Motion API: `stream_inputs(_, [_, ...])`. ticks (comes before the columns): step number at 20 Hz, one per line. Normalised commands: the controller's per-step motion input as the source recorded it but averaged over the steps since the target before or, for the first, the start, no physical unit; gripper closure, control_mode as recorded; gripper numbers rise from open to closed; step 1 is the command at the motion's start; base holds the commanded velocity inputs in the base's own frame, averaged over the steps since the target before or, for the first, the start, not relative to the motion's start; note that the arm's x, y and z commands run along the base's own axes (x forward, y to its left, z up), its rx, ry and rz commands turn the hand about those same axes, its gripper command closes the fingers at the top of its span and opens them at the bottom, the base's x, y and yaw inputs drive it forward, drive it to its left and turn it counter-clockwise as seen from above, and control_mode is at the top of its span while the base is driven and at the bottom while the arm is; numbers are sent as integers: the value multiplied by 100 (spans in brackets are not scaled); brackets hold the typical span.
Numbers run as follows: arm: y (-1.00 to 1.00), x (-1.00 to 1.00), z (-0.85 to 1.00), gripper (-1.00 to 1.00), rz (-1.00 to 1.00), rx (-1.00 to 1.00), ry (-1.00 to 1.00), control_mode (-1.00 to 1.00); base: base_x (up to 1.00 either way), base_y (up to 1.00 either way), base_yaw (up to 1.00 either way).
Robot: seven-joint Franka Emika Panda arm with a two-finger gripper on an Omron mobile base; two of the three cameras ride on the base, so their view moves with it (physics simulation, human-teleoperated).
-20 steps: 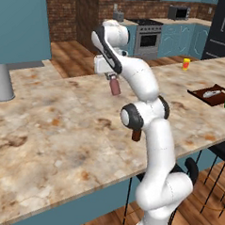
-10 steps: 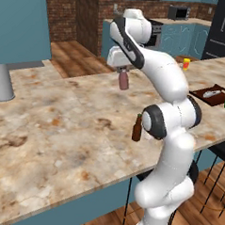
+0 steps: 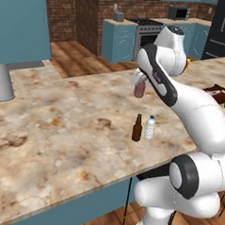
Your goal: Place the drinks on the dining counter in a tight cluster.
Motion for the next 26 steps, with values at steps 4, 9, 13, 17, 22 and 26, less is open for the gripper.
stream_inputs(4, [-79, -9, 42, 100, 15, 0, -2, -100, 0, 0, 0])
stream_inputs(9, [-62, -11, 24, 100, 12, -3, 8, -100, 0, 0, 0])
stream_inputs(13, [-45, 0, 0, 100, 5, -11, 34, -100, 0, 0, 0])
stream_inputs(17, [-51, 10, -15, 100, 0, -4, 30, -100, 0, 0, 0])
stream_inputs(22, [-33, 6, -16, 100, 6, 1, 2, -100, 0, 0, 0])
stream_inputs(26, [-6, 0, -62, 100, 9, 0, 0, -100, 0, 0, 0])
